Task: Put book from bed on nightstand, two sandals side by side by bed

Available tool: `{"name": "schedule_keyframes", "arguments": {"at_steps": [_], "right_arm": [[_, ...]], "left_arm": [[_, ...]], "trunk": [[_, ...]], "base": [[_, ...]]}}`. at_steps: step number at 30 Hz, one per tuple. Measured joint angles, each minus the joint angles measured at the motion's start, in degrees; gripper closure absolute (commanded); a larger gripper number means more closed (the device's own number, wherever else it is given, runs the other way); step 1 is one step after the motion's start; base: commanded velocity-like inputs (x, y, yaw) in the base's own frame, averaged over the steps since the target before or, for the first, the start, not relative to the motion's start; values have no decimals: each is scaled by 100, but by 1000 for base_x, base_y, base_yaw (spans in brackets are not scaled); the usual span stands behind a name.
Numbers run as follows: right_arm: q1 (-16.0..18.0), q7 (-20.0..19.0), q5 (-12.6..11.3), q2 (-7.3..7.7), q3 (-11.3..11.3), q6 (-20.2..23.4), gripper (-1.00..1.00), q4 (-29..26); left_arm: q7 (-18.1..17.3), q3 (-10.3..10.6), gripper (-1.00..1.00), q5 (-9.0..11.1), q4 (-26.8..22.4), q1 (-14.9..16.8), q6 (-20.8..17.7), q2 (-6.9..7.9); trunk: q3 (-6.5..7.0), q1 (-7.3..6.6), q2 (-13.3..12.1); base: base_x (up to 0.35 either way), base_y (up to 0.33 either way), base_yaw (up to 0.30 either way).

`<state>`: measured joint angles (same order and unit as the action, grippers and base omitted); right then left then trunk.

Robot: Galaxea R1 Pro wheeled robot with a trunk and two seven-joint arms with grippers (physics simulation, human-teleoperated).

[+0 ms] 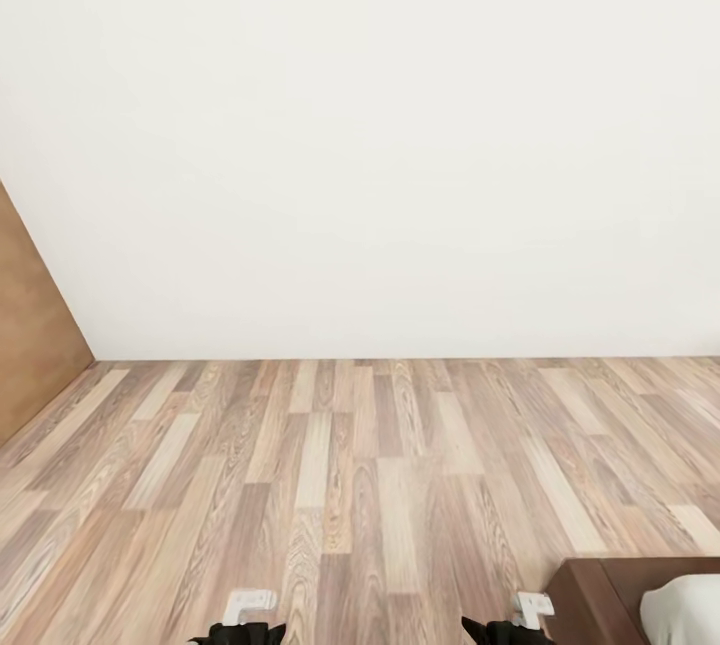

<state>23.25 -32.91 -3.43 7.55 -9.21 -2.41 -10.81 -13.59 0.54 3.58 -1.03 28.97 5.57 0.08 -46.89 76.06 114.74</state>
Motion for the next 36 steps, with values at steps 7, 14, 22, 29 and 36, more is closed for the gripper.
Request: {"name": "schedule_keyframes", "arguments": {"at_steps": [7,14,22,29,36], "right_arm": [[0,4,0,0,-1,0,-100,0],[0,5,0,0,-2,0,-100,1],[0,2,0,0,-1,0,-100,1],[0,3,0,0,-2,0,-100,1],[0,3,0,0,-1,0,-100,1]], "left_arm": [[1,0,-100,0,0,0,0,0],[1,0,-100,0,2,0,0,0],[1,0,-100,0,0,0,0,0],[1,0,-100,0,-1,0,0,0],[1,0,-100,0,-1,0,0,0]], "trunk": [[0,0,0],[0,0,0],[0,0,0],[0,0,0],[0,0,0]], "base": [[293,0,-37],[293,0,-2],[294,0,0],[294,0,0],[293,0,0]]}}
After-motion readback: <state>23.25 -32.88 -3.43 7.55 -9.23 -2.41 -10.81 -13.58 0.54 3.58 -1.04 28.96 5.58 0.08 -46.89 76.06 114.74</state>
